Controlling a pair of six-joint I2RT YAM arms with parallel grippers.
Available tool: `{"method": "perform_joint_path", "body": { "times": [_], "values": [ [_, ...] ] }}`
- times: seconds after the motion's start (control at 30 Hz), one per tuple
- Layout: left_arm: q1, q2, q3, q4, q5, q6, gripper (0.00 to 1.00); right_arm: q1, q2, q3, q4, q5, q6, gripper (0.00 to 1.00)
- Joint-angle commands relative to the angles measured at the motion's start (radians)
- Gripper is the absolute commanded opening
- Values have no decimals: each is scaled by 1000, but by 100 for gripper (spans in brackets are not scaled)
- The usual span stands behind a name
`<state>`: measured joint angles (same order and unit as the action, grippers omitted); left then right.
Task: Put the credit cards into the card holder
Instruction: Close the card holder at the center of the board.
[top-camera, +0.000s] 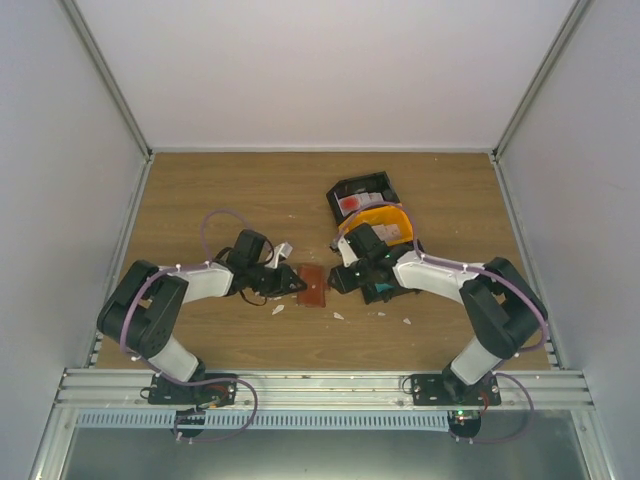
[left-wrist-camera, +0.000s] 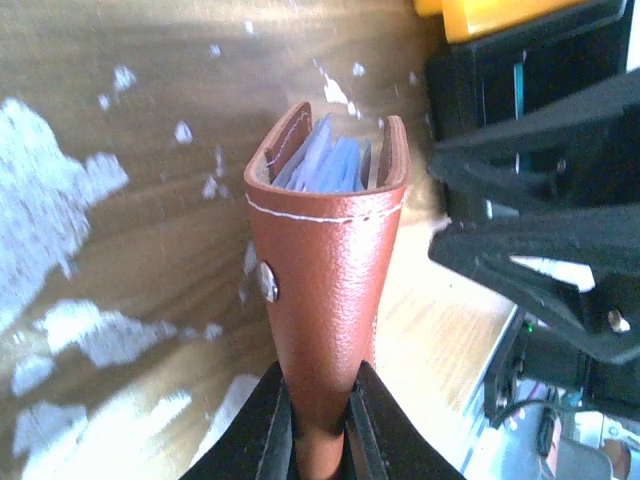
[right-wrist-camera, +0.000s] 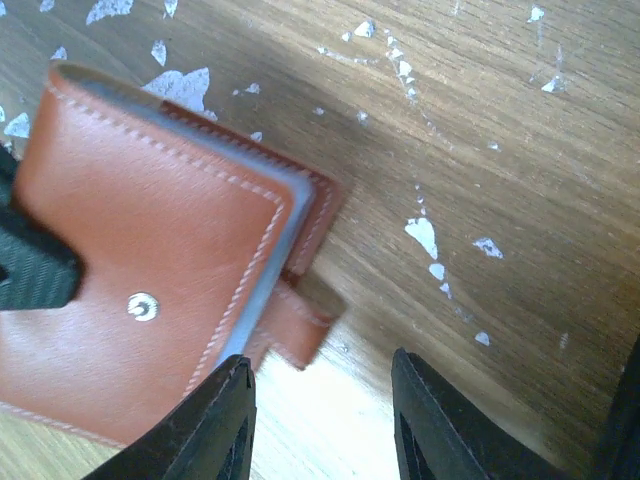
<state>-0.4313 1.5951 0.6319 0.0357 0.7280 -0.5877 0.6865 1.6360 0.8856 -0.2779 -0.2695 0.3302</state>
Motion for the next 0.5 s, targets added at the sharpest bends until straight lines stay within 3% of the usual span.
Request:
{"method": "perform_joint_path", "body": {
  "times": [0.0,0.27,0.47],
  "values": [
    [-6,-62,-24,-104,66,63,9,36,-17,-35,12,90,-61,41],
    [-5,-66,-10,-122,157,91,10,177,-15,-109,74,124,-140,52],
    [-4,-28,4,-116,185,83,10,189,53,-80,82,291,-104,50]
  ]
}}
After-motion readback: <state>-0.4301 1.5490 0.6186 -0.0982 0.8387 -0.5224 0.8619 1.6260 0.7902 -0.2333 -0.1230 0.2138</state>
